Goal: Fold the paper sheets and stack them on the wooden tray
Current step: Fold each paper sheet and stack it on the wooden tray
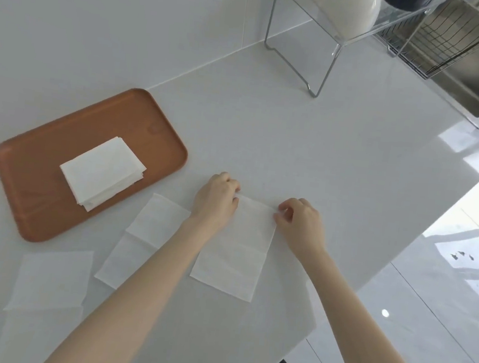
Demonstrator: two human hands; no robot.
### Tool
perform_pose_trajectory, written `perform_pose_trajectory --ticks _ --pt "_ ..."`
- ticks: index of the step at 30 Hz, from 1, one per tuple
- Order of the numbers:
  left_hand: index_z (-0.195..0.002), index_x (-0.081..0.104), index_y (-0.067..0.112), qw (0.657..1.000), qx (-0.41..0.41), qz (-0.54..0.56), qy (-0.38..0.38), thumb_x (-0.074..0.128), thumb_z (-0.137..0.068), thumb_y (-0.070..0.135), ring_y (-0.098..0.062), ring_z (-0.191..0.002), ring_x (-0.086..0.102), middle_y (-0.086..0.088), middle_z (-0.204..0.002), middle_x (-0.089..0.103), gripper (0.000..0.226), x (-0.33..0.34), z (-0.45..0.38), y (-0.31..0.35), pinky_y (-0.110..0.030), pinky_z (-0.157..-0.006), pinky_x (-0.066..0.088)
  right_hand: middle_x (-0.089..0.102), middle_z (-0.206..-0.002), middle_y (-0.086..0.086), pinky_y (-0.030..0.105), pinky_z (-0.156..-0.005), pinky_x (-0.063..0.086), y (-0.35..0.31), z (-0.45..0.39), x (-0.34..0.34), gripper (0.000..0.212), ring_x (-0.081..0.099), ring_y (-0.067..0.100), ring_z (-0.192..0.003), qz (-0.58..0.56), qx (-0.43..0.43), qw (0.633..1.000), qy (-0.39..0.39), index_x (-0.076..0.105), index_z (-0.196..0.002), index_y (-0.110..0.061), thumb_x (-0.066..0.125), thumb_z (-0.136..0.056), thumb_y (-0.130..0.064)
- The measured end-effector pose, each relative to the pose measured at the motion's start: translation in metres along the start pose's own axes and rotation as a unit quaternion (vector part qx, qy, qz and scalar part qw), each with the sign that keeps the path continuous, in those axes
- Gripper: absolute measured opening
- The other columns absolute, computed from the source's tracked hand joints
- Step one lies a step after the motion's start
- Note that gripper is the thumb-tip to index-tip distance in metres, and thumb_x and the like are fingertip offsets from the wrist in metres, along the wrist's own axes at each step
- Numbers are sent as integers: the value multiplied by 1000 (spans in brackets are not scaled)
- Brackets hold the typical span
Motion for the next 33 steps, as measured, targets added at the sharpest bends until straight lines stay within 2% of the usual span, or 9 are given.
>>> perform_pose_trajectory --ticks 4,10,13,15,20,24,27,31,33 --pt "-91 62 2 1000 2 -11 -5 51 -86 8 -31 -104 50 -17 -105 55 13 -1 2 2 -43 -82 45 61 -97 11 38 -69 48 -1 1 0 13 58 28 -83 -12 11 1000 1 63 -91 -8 54 -83 -11" --pt "-85 59 4 999 0 36 4 52 -84 7 -31 -96 53 -16 -100 59 8 -4 6 -1 -42 -78 44 61 -95 12 34 -65 46 -3 0 0 13 57 28 -82 -11 1 1000 -4 64 -86 -5 53 -82 -10" --pt "-85 59 6 998 3 62 24 54 -82 9 -32 -88 58 -14 -94 64 6 -12 12 -2 -38 -72 45 61 -89 7 25 -56 40 -7 3 -4 9 54 22 -75 -45 -26 999 4 63 -83 -7 55 -81 -11" --pt "-86 60 9 996 3 73 44 56 -81 11 -30 -85 59 -11 -92 67 7 -19 20 -3 -36 -70 46 61 -84 2 17 -56 38 -10 7 -9 5 54 18 -72 -74 -47 996 9 62 -79 -11 57 -80 -11" --pt "-90 62 13 989 43 131 47 61 -76 6 -21 -83 63 -7 -90 70 16 -34 47 -6 -39 -78 53 58 -74 -8 8 -57 39 -16 25 -20 8 55 6 -67 -120 -107 987 14 61 -72 -15 61 -77 -9" --pt "-91 64 15 989 63 133 8 60 -76 4 -12 -81 61 -4 -91 69 19 -36 79 -12 -35 -79 53 56 -73 -15 11 -59 40 -13 49 -21 17 54 1 -73 -104 -160 981 -13 58 -69 -25 63 -76 -11" --pt "-89 66 15 992 68 107 -16 59 -78 4 -14 -86 63 -2 -92 69 17 -29 100 -17 -34 -80 53 57 -73 -14 10 -59 41 -9 68 -13 19 55 3 -72 -84 -195 976 -54 58 -70 -28 65 -76 -11" --pt "-89 67 15 994 49 88 -42 58 -79 5 -16 -92 62 -2 -95 69 16 -15 122 -26 -27 -80 48 57 -79 -10 26 -62 47 -3 89 7 5 54 5 -68 -28 -230 967 -107 61 -76 -21 62 -76 -16" --pt "-90 66 14 995 41 71 -59 56 -79 6 -18 -94 62 -3 -97 69 17 -9 130 -31 -30 -81 49 59 -84 -8 20 -64 43 0 96 15 4 55 10 -73 2 -241 962 -126 63 -81 -19 60 -78 -17"
Point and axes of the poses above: each hand's wrist, its own z-axis away from the middle knuckle, its own x-axis out of the palm, y = z × x, the point moved 3 cm from there along -z, towards the middle knuckle
